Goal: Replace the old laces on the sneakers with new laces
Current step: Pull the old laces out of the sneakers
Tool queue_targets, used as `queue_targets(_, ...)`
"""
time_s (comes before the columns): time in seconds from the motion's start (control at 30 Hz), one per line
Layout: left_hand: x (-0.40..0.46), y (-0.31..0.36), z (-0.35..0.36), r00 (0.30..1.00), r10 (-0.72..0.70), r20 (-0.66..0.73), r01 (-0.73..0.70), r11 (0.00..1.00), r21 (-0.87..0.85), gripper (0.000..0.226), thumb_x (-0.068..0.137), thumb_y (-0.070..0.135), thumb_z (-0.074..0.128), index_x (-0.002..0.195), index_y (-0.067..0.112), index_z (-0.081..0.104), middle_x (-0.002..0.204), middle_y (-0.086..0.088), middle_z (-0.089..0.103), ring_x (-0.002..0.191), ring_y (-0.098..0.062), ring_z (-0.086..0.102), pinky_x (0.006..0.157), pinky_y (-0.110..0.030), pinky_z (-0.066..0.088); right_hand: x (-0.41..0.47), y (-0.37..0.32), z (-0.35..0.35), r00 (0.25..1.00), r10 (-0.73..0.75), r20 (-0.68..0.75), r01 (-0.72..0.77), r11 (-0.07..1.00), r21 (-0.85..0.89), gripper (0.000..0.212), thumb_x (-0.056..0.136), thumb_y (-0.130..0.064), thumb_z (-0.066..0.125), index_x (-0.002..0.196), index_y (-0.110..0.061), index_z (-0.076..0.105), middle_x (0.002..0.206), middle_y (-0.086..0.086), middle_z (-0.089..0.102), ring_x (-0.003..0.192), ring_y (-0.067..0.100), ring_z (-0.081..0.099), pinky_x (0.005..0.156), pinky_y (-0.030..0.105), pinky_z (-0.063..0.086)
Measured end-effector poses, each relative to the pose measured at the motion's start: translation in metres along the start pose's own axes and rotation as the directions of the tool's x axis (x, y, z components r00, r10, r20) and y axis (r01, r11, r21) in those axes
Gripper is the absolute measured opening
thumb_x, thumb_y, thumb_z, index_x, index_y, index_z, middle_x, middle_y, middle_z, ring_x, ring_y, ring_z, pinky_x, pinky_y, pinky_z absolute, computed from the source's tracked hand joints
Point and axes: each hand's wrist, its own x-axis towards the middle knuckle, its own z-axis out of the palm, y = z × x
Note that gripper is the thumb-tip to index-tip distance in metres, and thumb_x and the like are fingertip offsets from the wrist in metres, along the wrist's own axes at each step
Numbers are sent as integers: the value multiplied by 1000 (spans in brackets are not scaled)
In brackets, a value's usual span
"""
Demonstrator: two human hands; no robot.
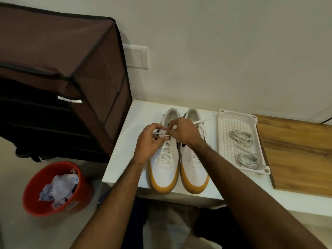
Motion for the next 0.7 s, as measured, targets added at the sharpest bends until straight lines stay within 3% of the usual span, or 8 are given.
queue_targets(0.1, 1, -1, -1, 1000, 2, 2, -2, 1000, -13, 33, 79, 29, 85, 105, 32, 64, 116, 10, 65, 88, -5, 66, 73, -16, 52, 1, 2, 1, 996, 10, -88, -13, 1000, -29, 20, 94, -28, 56, 101, -15, 71, 90, 0, 72, 78, 21, 68, 67, 36, 57)
queue_targets(0.2, 0, -2, -2, 1000, 0, -5, 0, 1000, -22, 33, 78, 31, 86, 102, 35, 65, 113, 14, 66, 84, -5, 68, 73, -20, 55, -5, 12, -11, 932, 246, -268, -122, 906, 406, 20, 96, -26, 50, 97, -10, 62, 90, -1, 65, 81, 16, 63, 68, 32, 50)
queue_targets(0.27, 0, -3, -2, 1000, 12, -12, -12, 1000, -23, 32, 78, 32, 86, 101, 36, 65, 112, 15, 67, 82, -5, 67, 73, -21, 55, -10, 16, -22, 895, 394, -209, -138, 689, 711, 18, 97, -20, 45, 88, -13, 59, 89, 1, 67, 77, 14, 60, 63, 27, 44)
queue_targets(0.33, 0, -3, -1, 1000, 16, -13, -16, 1000, -18, 32, 78, 32, 86, 101, 37, 65, 111, 15, 66, 81, -3, 66, 74, -21, 55, -16, 17, -28, 928, 366, -69, -146, 527, 837, 19, 95, -13, 41, 85, -11, 57, 78, 5, 64, 63, 12, 57, 56, 25, 41)
queue_targets(0.37, -1, -2, -1, 1000, 11, -13, -11, 1000, -16, 32, 78, 32, 86, 102, 38, 65, 112, 16, 66, 81, -2, 65, 74, -22, 55, -18, 15, -28, 946, 324, -8, -169, 514, 841, 18, 95, -11, 41, 87, -9, 57, 74, 7, 61, 58, 12, 56, 54, 25, 40)
queue_targets(0.47, -3, 0, -2, 1000, 9, -15, -10, 1000, -15, 33, 79, 31, 85, 105, 36, 65, 114, 17, 65, 80, 0, 65, 74, -21, 55, -19, 8, -16, 965, 234, 122, -250, 662, 707, 17, 98, -15, 46, 105, -6, 59, 80, 2, 58, 66, 11, 54, 57, 24, 42)
queue_targets(0.6, -4, 3, -2, 1000, 0, -9, 0, 1000, -11, 36, 83, 28, 82, 114, 29, 65, 118, 13, 65, 85, -4, 67, 68, -8, 49, -8, 1, -1, 993, 88, 77, -111, 911, 398, 25, 98, -29, 57, 112, -13, 70, 108, -4, 68, 97, 12, 62, 82, 30, 47)
queue_targets(0.7, -3, 3, -2, 1000, -18, -12, 18, 1000, -5, 36, 84, 29, 81, 115, 28, 64, 117, 12, 65, 87, -3, 66, 66, -6, 48, 1, 1, 1, 998, 19, 65, -33, 972, 232, 15, 91, -27, 71, 98, -16, 77, 91, -6, 69, 79, 9, 63, 70, 27, 45)
